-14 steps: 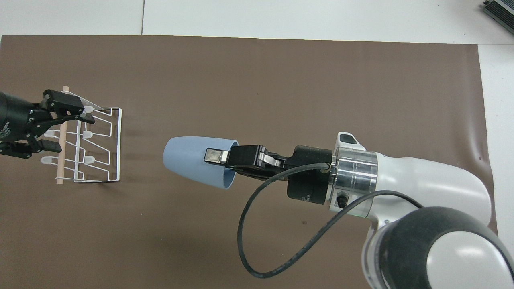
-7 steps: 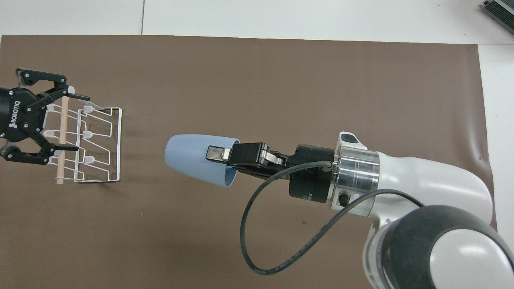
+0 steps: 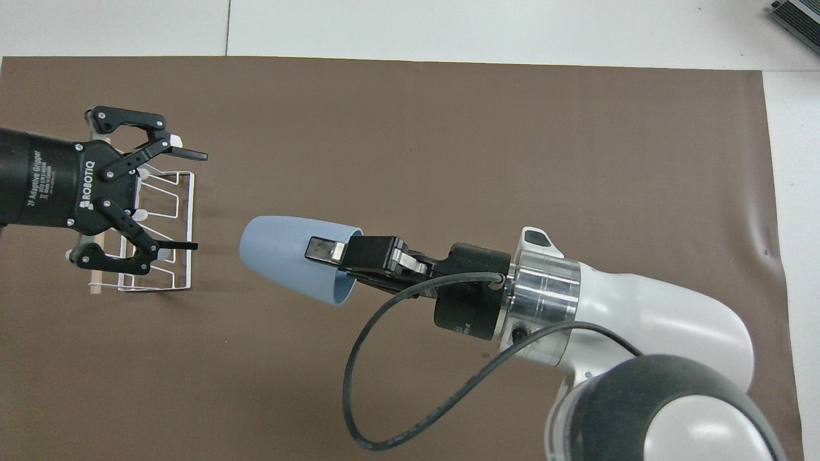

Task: Hang cup on cup holder
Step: 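Open the left gripper and close it around the cup's base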

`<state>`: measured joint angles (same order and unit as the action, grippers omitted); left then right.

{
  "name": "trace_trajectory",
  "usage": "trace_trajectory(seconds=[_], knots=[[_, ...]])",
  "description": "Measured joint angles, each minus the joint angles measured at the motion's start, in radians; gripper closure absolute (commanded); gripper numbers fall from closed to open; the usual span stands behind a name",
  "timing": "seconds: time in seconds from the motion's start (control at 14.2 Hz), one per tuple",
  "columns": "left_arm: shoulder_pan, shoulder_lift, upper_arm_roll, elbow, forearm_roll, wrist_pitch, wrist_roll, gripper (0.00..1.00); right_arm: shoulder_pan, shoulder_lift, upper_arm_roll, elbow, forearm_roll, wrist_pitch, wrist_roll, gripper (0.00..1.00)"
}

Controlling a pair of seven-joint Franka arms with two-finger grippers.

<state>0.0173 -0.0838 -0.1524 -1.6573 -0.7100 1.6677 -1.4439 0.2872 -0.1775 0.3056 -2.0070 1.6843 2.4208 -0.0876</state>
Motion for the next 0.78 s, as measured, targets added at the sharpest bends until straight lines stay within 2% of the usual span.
trace_trajectory(seconds=[0.28,0.78], knots=[[0.000,-0.012,-0.028,0.000,-0.022,0.025,-0.042,0.00,0.021,0.000,0.001,0.000,0.007,0.016,0.000,1.00],[-0.001,-0.029,-0.035,-0.001,-0.014,-0.055,-0.043,0.00,0.021,0.000,0.000,0.000,0.007,0.016,0.000,1.00]])
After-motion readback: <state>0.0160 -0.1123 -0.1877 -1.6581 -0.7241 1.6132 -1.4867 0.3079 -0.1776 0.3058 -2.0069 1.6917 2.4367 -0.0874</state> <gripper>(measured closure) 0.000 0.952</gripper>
